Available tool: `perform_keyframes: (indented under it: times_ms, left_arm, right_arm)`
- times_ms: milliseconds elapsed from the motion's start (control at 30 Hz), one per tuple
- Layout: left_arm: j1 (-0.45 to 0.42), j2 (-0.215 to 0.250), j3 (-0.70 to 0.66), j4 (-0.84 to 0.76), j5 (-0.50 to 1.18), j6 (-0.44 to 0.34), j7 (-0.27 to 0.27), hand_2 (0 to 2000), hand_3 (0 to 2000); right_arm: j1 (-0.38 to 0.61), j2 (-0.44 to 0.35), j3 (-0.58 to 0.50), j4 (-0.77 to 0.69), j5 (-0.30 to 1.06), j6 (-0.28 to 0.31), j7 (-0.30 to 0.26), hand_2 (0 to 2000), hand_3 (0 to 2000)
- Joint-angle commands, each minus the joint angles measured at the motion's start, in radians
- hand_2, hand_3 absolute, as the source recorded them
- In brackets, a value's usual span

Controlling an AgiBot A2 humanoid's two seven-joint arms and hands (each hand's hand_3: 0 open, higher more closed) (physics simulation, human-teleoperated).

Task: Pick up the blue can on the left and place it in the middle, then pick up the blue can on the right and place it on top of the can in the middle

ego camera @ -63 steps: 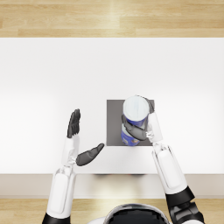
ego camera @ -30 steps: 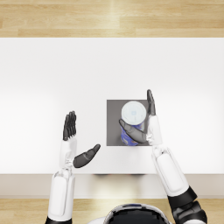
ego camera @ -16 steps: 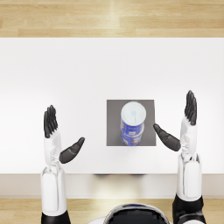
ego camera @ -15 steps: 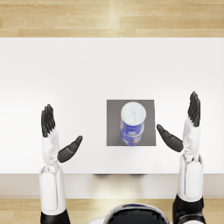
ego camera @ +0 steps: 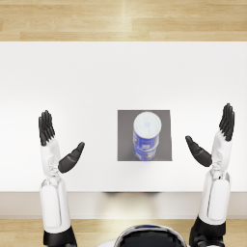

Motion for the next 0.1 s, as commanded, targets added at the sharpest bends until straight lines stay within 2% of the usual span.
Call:
perform_keyframes:
  times_ms: [33, 100]
  left_arm:
    - [0.000, 0.000, 0.000, 0.000, 0.000, 0.000, 0.000, 0, 0]
    - [0.000, 0.000, 0.000, 0.001, 0.000, 0.000, 0.000, 0, 0]
  right_arm:
    - [0.000, 0.000, 0.000, 0.000, 0.000, 0.000, 0.000, 0, 0]
    - [0.000, 0.000, -0.001, -0.001, 0.000, 0.000, 0.000, 0, 0]
